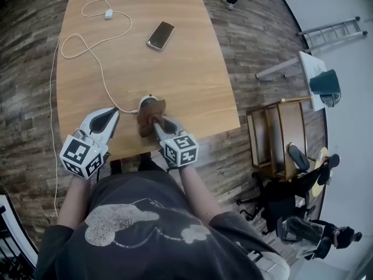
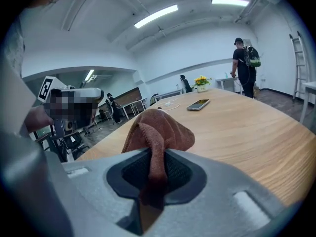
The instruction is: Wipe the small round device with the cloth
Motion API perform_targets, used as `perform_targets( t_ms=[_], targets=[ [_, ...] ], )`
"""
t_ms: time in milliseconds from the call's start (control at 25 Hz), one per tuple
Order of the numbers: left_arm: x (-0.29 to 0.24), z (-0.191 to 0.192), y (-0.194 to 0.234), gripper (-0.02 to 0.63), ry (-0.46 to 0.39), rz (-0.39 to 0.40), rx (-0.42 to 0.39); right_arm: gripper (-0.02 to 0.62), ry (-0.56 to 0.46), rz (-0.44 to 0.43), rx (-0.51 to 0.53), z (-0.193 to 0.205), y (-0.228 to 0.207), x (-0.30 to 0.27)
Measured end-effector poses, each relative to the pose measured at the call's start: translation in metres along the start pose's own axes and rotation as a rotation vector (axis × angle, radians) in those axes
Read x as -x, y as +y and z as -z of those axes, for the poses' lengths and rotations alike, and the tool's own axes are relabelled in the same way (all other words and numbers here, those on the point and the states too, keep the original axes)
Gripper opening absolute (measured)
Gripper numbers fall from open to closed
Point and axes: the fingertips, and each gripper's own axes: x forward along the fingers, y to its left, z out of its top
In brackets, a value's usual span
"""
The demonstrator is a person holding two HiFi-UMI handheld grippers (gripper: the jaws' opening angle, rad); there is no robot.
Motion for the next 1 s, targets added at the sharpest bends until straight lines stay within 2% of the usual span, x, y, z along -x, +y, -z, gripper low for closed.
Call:
perform_targets(
  t_ms=[280, 520, 600, 720, 880, 1000],
  targets=[
    [0.000, 0.002, 0.000, 0.018, 0.006, -0.001, -0.001, 0.055, 0.059, 0.026, -0.001, 0.013, -0.002, -0.008],
    [0.000, 0.003, -0.003, 0.018, 0.004, -0.004, 0.001, 0.055, 0.071, 0.044, 0.020, 0.013, -0.004, -0.005],
    [0.000, 0.001, -0.003, 0.018, -0.001, -0.005, -0.002, 0.055, 0.039, 0.044, 0.002, 0.005, -0.007, 0.004],
    [0.001, -0.005, -0.002, 0.018, -0.016, -0.013, -0.009, 0.055, -0.062, 0.043, -0.049, -0.018, -0.017, 0.030],
    [0.004, -0.013, 0.000, 0.018, -0.036, -0.032, -0.015, 0.055, -0.214, 0.054, -0.055, -0.065, -0.035, 0.070],
    [0.008, -0.015, 0.003, 0.018, -0.045, -0.049, -0.018, 0.055, -0.279, 0.075, -0.056, -0.098, -0.049, 0.082]
  ],
)
